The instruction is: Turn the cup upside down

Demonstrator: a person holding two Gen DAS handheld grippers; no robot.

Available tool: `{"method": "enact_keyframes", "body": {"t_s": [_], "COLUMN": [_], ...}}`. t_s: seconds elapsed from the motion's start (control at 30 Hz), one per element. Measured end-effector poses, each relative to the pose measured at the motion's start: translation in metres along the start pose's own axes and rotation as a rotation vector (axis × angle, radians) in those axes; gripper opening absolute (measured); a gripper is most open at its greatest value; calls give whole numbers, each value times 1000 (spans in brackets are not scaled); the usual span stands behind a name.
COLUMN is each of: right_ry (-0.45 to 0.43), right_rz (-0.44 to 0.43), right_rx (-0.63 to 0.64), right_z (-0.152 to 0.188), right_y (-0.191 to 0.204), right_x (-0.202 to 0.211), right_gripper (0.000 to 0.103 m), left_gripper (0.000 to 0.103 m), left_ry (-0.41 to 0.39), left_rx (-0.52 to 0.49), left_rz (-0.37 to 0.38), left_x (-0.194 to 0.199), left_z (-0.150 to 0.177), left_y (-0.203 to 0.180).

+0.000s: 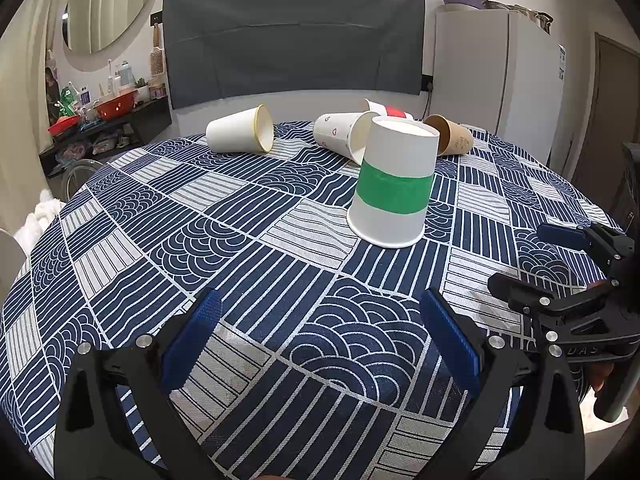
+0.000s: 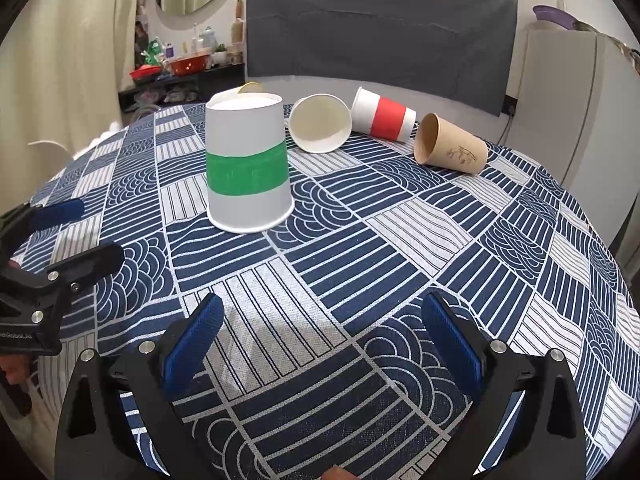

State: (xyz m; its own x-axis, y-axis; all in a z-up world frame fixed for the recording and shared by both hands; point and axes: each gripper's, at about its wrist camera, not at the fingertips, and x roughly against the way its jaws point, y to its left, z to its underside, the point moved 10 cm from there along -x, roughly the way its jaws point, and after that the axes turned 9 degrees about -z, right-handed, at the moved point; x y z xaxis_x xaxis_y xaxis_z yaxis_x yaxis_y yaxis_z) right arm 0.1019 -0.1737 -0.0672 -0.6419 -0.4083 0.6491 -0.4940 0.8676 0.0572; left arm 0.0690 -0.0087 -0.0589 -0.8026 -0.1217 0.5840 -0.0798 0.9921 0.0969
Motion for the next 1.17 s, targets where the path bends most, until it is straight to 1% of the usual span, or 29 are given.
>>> {"method": "enact_keyframes", "body": {"t_s": [1.17], "right_ry": [7], "right_rz": [-5], "right_rx": [-6], "right_z": [1], "right_y": [-1], "right_x": [-1], "right_gripper": [95], "left_gripper": [97], "left_ry": [12], "left_rx": [19], "left_rz": [2], "left_x": [-2], "left_z": [0], "left_y": [2]}}
